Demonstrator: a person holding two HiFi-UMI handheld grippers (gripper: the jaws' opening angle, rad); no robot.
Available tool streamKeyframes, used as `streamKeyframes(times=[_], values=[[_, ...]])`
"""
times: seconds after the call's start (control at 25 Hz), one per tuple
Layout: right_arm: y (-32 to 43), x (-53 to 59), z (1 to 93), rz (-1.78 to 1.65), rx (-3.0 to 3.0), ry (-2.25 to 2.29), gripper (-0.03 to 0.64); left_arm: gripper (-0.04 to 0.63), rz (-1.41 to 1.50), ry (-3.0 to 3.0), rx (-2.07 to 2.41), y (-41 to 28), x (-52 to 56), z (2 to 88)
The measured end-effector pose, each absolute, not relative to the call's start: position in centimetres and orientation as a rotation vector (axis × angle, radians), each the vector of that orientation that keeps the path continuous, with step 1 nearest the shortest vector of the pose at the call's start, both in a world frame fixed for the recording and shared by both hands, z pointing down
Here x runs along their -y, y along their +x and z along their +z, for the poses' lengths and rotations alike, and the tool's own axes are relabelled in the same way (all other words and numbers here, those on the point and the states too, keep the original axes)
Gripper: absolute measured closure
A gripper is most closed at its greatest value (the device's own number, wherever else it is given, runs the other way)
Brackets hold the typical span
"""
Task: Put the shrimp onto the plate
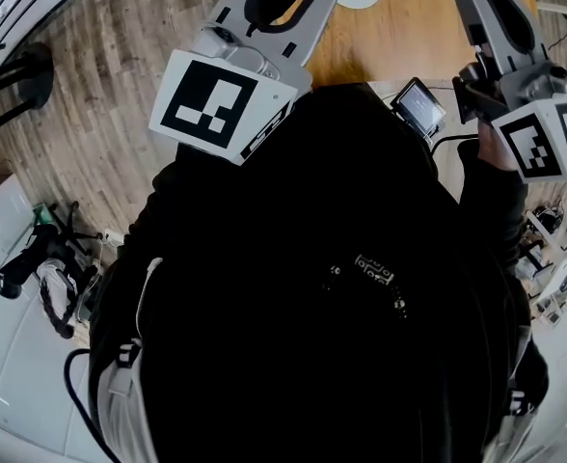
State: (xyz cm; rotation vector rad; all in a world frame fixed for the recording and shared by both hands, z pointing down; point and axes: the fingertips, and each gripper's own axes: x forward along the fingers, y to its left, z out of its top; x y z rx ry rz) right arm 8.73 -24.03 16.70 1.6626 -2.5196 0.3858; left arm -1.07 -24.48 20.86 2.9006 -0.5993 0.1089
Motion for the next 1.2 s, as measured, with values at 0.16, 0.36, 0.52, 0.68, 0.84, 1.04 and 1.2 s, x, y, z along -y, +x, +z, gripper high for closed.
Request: streamKeyframes(times=[0.16, 0.36, 0.52, 0.68, 0.84, 1.04, 1.2], values=[[9.2, 25.2, 18.4, 0.446, 2.515, 1.611, 0.561, 0.591, 0.207, 2.880, 0.554, -1.0, 24.8, 22.2], [9.8, 29.2, 21.1, 0.503, 2.512, 1.486, 0.561, 0.591, 0.232, 2.843, 0.585, -0.8, 27.6, 22.3], [10.2, 29.3, 23.3, 0.561, 2.523, 1.385, 0.561, 0.591, 0.248, 2.788, 0.580, 0.2, 26.3, 23.2], [10.1, 29.3, 24.1, 0.575, 2.559, 1.294, 0.561, 0.591, 0.273, 2.772, 0.581, 1.4, 25.3, 23.1], [10.6, 29.0, 25.8, 0.623, 2.561, 1.227, 0.561, 0.591, 0.289, 2.754, 0.583, 1.7, 24.2, 23.3], [11.3, 29.6, 28.1, 0.666, 2.545, 1.175, 0.561, 0.591, 0.335, 2.710, 0.606, 1.4, 24.5, 24.2], [11.0, 30.1, 30.4, 0.702, 2.528, 1.129, 0.561, 0.591, 0.372, 2.703, 0.628, 0.9, 25.0, 24.9]])
